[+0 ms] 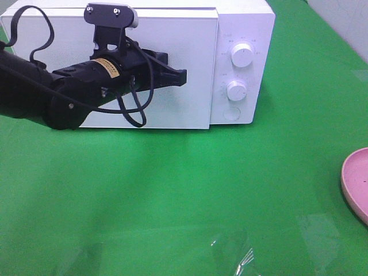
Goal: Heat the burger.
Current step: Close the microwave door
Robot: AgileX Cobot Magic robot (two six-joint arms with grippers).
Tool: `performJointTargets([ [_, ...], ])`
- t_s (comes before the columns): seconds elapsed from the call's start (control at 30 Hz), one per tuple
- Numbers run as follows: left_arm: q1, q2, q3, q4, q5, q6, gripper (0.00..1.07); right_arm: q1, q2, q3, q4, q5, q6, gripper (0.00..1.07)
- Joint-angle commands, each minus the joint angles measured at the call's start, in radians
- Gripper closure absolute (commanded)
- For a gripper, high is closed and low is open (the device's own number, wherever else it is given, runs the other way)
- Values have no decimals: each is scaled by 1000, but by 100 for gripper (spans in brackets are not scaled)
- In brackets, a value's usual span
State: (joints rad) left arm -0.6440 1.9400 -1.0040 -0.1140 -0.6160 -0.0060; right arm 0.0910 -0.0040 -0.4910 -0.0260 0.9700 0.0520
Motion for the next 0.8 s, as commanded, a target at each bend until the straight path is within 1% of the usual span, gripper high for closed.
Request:
performJointTargets([
  [0.03, 6, 17, -41, -39, -29, -4, 107, -7, -25, 2, 2, -9, -11, 31],
  [0.13, -10, 49, -87, -39, -26, -1, 107, -7, -25, 2, 2, -9, -11, 31],
  [0.27, -16, 66, -120, -44, -24, -1, 107, -7, -25, 2, 2, -9, -11, 31],
  [0.33, -16, 86, -152, -74, -8, 6, 107, -7, -25, 2, 2, -9, -11, 31],
  [0.37, -16, 86, -152, -74, -8, 6, 107, -7, -25, 2, 2, -9, -11, 31],
  [0.4, -16, 97, -168, -112, 5, 38, 107, -7, -25, 2, 2, -9, -11, 31],
  [0.43, -16, 97, -168, -112, 5, 38, 107, -7, -25, 2, 2, -9, -11, 31],
  [0.47, -16, 98, -170, -139, 9, 71, 107, -7, -25, 2, 2, -9, -11, 31],
  [0.5, -16, 98, -170, -147, 8, 84, 107, -7, -25, 2, 2, -9, -11, 31],
  [0.53, -16, 98, -170, -147, 8, 84, 107, -7, -25, 2, 2, -9, -11, 31],
  [0.57, -16, 98, -170, -157, 11, 99, 107, -7, -25, 2, 2, -9, -11, 31],
  [0.7, -16, 92, -170, -166, 29, 103, 107, -7, -25, 2, 2, -9, -11, 31],
  [0.8, -42, 53, -150, -170, 106, 101, 107, -7, -25, 2, 2, -9, -11, 31],
])
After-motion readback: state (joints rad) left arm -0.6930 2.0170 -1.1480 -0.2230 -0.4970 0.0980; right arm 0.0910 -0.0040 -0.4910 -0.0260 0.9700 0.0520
